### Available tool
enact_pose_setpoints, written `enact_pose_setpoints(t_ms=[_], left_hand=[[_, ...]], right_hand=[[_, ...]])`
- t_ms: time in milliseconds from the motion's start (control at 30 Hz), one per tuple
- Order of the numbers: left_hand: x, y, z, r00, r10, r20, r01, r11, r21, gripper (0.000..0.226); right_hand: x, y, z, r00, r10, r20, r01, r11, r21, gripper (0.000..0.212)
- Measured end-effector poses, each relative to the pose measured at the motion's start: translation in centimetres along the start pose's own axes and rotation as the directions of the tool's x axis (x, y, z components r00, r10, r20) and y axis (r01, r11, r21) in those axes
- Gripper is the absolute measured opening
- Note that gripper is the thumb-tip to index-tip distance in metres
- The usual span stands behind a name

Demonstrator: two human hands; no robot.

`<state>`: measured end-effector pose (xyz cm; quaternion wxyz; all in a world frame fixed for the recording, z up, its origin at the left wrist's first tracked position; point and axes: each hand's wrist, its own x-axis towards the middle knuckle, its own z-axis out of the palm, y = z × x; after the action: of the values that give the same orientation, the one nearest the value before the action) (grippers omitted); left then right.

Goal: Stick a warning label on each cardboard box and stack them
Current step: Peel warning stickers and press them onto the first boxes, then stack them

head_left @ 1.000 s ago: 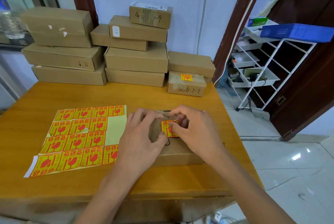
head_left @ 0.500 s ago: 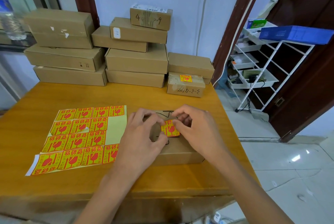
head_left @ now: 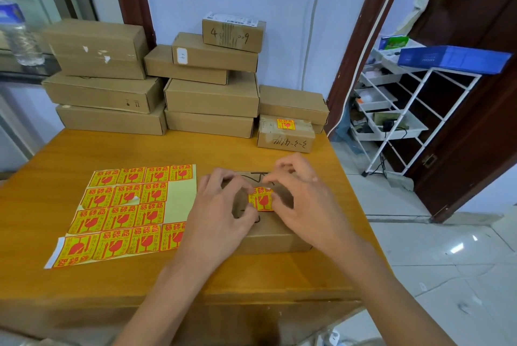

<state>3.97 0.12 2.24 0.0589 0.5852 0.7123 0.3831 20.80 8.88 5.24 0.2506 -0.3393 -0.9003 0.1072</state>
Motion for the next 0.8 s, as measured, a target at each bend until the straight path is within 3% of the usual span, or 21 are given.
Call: enact_pose_setpoints(t_ms=[167,467,633,800], left_hand=[[0.0,0.0,0.0,1.0,0.007,0.006,-0.007,1.0,0.0,0.021],[0.0,-0.2,0.2,1.0,0.003,-0.005,-0.004,1.0,-0.017,0.02],[0.1,-0.8,0.4,0.991,-0.1,0.091,0.118,0.968,-0.222,0.025],[0.2,-0.8,0.4,0.986,-0.117,0.116,0.147,0.942,-0.302,0.026]], right_hand=[[-0.3,-0.4,-0.1,0.995,-0.076,0.061,0.079,0.996,-0.047,0.006],[-0.6,0.6,0.4,0.999,0.016,0.039,-0.009,0.985,-0.173,0.028],[-0.9,1.4,1.1,0.995,0.095,0.022,-0.095,0.995,0.013,0.018],[-1.4,1.5,1.5,0.978,0.204,0.045,-0.209,0.953,0.219,0.016]])
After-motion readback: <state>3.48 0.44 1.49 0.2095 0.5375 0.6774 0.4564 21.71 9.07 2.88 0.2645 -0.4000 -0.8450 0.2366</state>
